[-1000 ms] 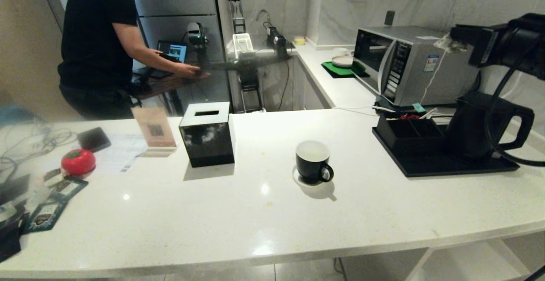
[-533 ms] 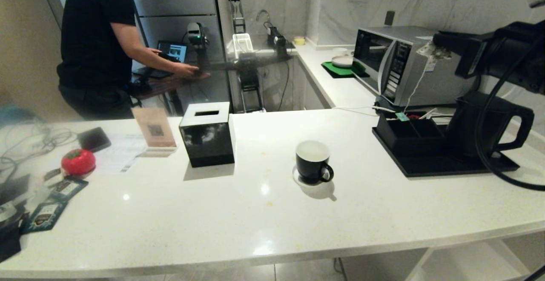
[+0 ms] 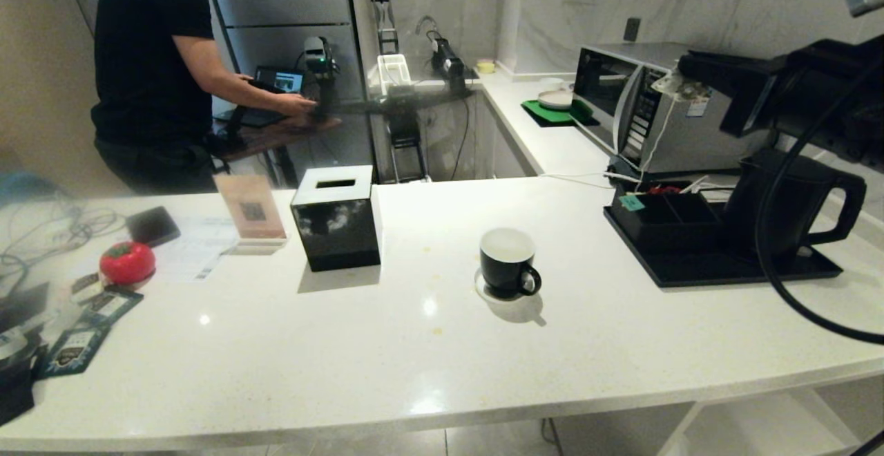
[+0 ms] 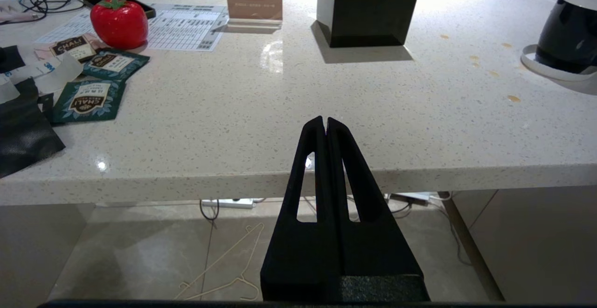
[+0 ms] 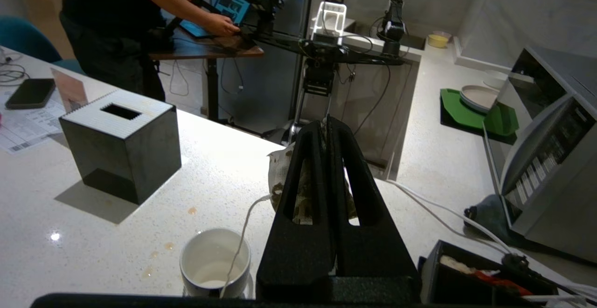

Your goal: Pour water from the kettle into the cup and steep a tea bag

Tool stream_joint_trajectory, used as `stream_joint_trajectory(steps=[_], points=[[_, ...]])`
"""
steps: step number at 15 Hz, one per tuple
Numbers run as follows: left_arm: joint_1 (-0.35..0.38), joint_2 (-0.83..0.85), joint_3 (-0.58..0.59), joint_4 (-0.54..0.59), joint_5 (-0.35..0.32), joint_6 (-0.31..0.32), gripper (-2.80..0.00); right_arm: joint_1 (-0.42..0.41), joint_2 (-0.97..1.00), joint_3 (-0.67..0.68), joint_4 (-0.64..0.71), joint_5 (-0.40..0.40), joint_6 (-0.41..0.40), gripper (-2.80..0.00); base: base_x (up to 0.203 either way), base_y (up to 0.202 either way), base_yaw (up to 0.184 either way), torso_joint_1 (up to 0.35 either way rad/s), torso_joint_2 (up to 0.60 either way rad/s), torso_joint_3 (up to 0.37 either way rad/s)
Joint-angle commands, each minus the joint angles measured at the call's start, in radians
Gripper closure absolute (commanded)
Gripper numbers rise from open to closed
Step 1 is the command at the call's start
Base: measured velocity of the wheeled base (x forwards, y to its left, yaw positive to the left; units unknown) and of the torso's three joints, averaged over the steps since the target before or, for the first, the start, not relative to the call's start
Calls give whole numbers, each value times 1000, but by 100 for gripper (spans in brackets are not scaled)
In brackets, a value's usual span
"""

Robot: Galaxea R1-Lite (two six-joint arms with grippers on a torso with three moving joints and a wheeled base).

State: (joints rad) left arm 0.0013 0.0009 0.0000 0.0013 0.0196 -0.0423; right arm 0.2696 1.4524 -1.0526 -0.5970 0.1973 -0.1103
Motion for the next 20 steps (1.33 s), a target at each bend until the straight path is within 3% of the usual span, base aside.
stream_joint_trajectory(steps=[1, 9, 15, 20], points=[[0, 1, 0, 0, 0, -1, 0, 16, 14, -1, -9, 2, 0, 0, 0, 0, 0, 0, 0, 0], [0, 1, 0, 0, 0, -1, 0, 162, 8, -7, -17, 1, -4, 0, 0, 0, 0, 0, 0, 0], [0, 1, 0, -1, 0, -2, 0, 280, 48, -1, -112, 1, -2, 0, 0, 0, 0, 0, 0, 0], [0, 1, 0, -1, 0, -2, 0, 289, 66, -15, -126, 4, 1, 0, 0, 0, 0, 0, 0, 0]])
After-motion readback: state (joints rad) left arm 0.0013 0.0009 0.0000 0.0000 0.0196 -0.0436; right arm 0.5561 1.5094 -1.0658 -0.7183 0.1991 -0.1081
